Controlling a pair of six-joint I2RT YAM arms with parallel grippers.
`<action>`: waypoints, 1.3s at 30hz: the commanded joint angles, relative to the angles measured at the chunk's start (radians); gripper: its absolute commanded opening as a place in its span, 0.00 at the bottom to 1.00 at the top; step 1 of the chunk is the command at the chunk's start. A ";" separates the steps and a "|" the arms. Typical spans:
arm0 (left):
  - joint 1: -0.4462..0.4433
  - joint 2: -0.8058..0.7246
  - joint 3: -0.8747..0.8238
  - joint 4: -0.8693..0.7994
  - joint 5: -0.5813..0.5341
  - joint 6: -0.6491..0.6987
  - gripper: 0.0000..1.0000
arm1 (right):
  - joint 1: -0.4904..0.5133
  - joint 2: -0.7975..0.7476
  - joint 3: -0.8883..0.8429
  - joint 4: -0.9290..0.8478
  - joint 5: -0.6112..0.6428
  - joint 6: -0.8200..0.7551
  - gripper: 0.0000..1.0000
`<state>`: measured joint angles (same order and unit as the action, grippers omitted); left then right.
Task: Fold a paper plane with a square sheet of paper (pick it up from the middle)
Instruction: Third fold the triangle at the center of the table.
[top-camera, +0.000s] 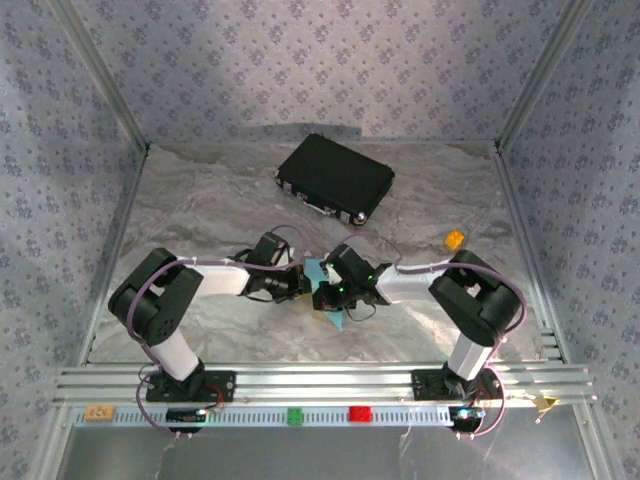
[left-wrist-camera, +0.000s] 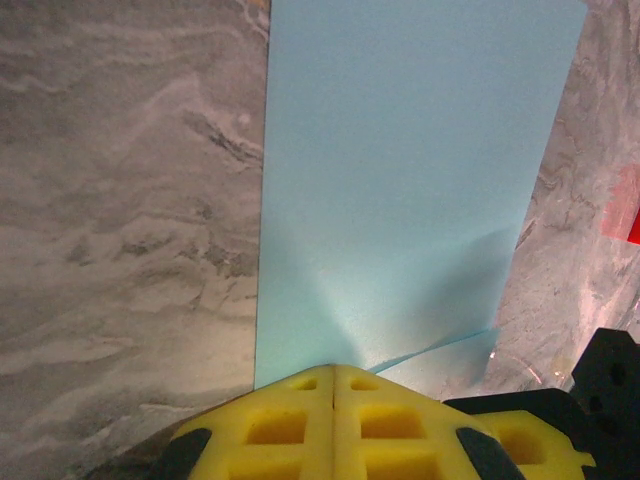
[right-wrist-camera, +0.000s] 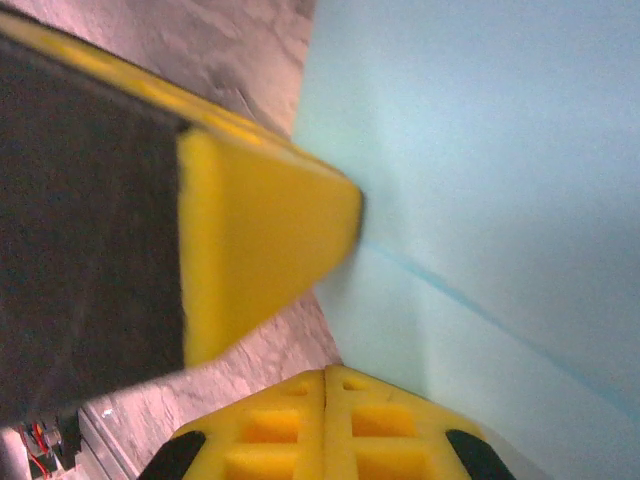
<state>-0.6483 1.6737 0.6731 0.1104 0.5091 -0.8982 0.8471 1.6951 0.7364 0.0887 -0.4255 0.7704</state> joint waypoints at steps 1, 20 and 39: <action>0.004 0.043 -0.024 -0.043 -0.032 0.020 0.00 | 0.004 -0.045 -0.062 -0.044 -0.007 0.020 0.06; 0.006 0.034 -0.022 -0.057 -0.035 0.018 0.00 | 0.007 -0.284 -0.268 -0.129 0.027 0.013 0.11; -0.054 -0.179 -0.095 -0.034 -0.125 -0.081 0.04 | -0.011 -0.476 -0.160 -0.247 0.325 0.040 0.46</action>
<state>-0.6933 1.5581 0.5823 0.1162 0.4286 -0.9707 0.8227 1.2354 0.5415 -0.1528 -0.1936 0.8062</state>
